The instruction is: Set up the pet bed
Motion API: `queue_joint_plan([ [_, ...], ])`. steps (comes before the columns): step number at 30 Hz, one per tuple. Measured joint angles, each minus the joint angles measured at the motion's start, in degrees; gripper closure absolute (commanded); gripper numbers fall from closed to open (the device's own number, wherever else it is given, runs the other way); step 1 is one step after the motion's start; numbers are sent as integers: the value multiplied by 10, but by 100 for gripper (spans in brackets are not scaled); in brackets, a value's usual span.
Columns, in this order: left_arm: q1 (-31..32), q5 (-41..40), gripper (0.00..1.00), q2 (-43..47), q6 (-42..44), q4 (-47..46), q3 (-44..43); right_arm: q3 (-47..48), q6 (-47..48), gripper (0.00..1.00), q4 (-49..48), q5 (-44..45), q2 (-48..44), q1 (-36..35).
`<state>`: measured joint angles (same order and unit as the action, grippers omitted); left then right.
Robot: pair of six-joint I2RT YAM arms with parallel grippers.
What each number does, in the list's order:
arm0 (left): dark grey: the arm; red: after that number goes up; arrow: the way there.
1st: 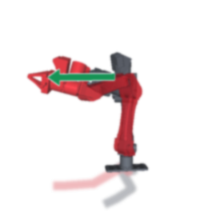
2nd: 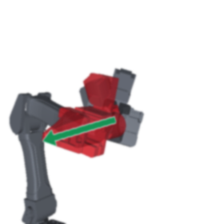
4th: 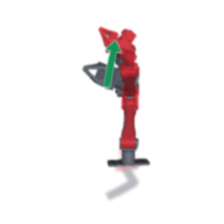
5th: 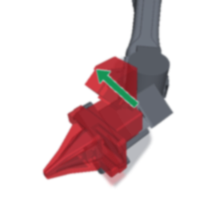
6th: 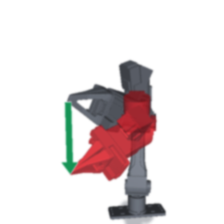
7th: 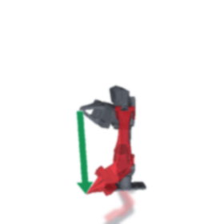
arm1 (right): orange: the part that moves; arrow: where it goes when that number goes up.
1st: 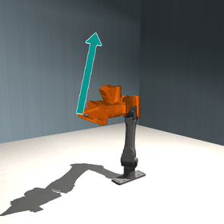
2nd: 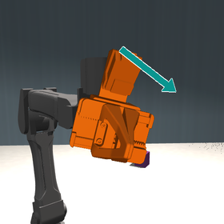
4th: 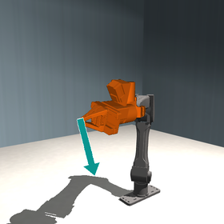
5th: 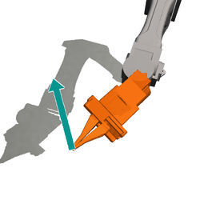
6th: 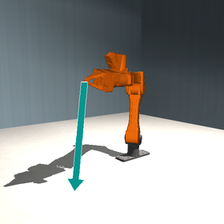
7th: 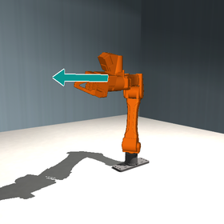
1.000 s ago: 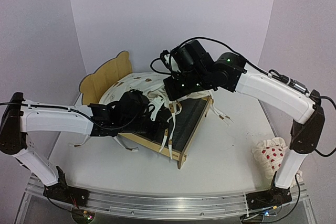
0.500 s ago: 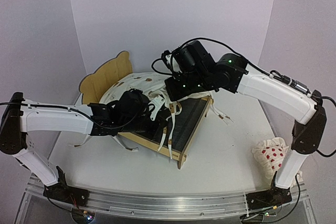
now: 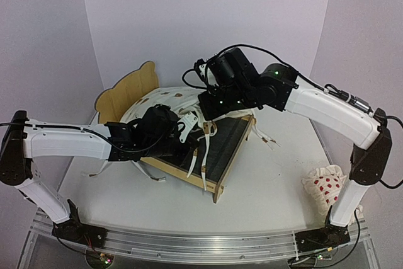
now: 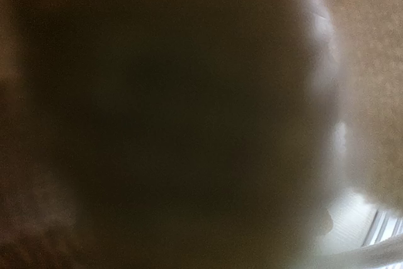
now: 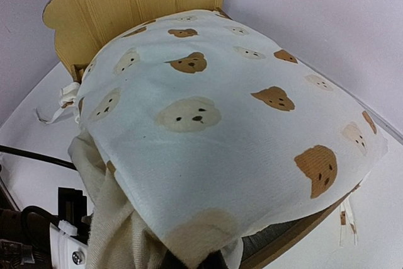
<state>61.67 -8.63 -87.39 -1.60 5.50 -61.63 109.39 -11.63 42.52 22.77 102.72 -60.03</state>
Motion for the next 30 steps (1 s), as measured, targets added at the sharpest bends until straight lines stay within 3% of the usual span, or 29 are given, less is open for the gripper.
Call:
queue_joint_plan([
  [16,-2,-41,100,0,48,-2,-18,5,5,100,11,12,2,4],
  [30,-1,-10,100,3,-2,-25,-17,5,2,100,17,5,11,3],
])
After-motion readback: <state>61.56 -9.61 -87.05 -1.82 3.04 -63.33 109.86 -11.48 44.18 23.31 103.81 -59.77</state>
